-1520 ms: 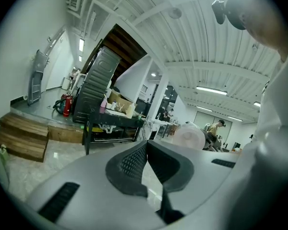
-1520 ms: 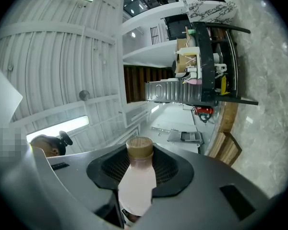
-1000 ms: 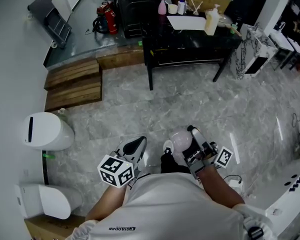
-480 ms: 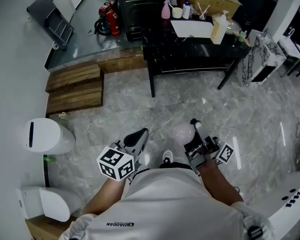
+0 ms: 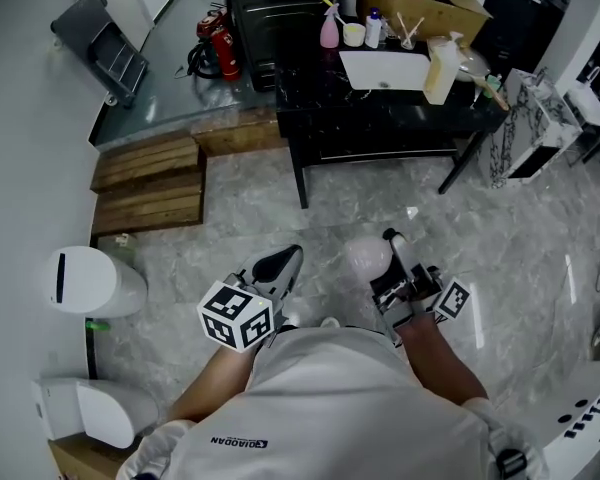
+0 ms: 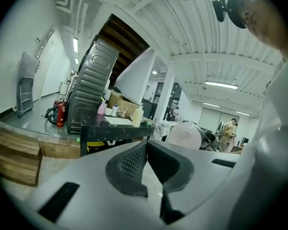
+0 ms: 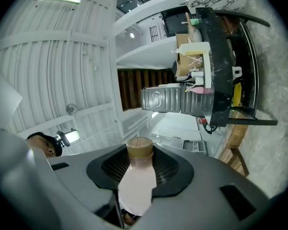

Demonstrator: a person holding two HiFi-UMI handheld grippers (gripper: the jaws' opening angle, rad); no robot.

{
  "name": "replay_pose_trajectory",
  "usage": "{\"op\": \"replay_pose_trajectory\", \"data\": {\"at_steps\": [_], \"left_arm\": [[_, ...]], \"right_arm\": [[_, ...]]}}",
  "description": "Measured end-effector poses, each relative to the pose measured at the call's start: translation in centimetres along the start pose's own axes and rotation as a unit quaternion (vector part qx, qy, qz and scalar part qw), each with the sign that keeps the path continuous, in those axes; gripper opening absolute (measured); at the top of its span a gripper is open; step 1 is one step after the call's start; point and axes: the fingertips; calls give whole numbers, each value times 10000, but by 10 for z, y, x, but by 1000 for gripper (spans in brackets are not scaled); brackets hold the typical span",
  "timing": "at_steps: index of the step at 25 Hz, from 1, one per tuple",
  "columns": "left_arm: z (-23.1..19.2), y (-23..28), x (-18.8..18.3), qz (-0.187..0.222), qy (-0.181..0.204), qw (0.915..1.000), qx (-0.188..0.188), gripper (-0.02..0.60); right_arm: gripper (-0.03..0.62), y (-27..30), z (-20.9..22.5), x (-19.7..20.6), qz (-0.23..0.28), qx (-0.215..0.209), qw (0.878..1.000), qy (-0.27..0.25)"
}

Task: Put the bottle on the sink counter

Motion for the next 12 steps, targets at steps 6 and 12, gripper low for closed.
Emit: {"op": "replay_pose_trajectory", "data": {"at_steps": [6,12], "left_arm": [[-17,17,0,-194,-77,9996,-176,15],[-33,33,-2,-234,-113,9995,-202,14]], "right_arm": [[163,7,17,-19,44,32,9999,123],[163,14,38,-29,21,160,9997,188]]}}
Point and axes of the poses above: the fingertips, and each gripper's own axes: y forward along the fingers, z to its right, x out of its underside
